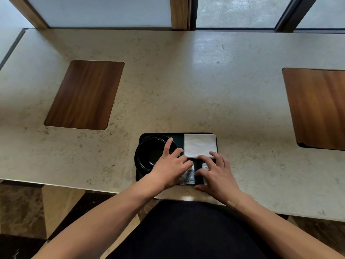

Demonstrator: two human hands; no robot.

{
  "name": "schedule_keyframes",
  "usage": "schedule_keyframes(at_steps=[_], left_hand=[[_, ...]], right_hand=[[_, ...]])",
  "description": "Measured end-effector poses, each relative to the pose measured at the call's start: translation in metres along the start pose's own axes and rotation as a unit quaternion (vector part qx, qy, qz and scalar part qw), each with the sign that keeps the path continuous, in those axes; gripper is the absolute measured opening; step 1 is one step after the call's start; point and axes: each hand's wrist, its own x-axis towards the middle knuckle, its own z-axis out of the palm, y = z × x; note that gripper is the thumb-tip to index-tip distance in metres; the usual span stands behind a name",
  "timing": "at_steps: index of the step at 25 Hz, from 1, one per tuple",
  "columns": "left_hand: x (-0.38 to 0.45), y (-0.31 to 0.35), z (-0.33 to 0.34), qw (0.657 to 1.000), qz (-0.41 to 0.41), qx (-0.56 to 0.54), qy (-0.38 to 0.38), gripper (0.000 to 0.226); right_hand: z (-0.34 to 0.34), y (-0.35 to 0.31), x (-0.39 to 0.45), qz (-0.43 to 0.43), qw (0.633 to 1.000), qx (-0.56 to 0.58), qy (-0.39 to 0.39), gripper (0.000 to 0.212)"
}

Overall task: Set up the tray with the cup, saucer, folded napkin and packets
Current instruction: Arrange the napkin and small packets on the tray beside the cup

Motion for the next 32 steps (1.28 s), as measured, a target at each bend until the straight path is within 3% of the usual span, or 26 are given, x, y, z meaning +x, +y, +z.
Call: schedule_keyframes(at_steps=[11,24,28,32], left_hand=[[0.001,0.001,0.0,1.0,0.008,0.003,0.027,0.044],[0.001,0.003,0.002,0.999,0.009,0.001,0.041,0.04],[0.001,0.001,0.002,0.998,0.006,-0.028,0.059,0.053],[0.01,0.0,-0.007,0.995,0.001,-0.057,0.079,0.047]], right_hand=[[0.001,0.001,-0.001,0.001,1.0,0.013,0.012,0.038],[0.005,0.003,-0.001,-0.003,1.0,0.013,0.021,0.036],[0.001,0.012,-0.006,-0.007,0.996,0.05,0.075,0.035],[-0.006,0.045,-0.011,0.04,0.987,0.078,0.132,0.022]])
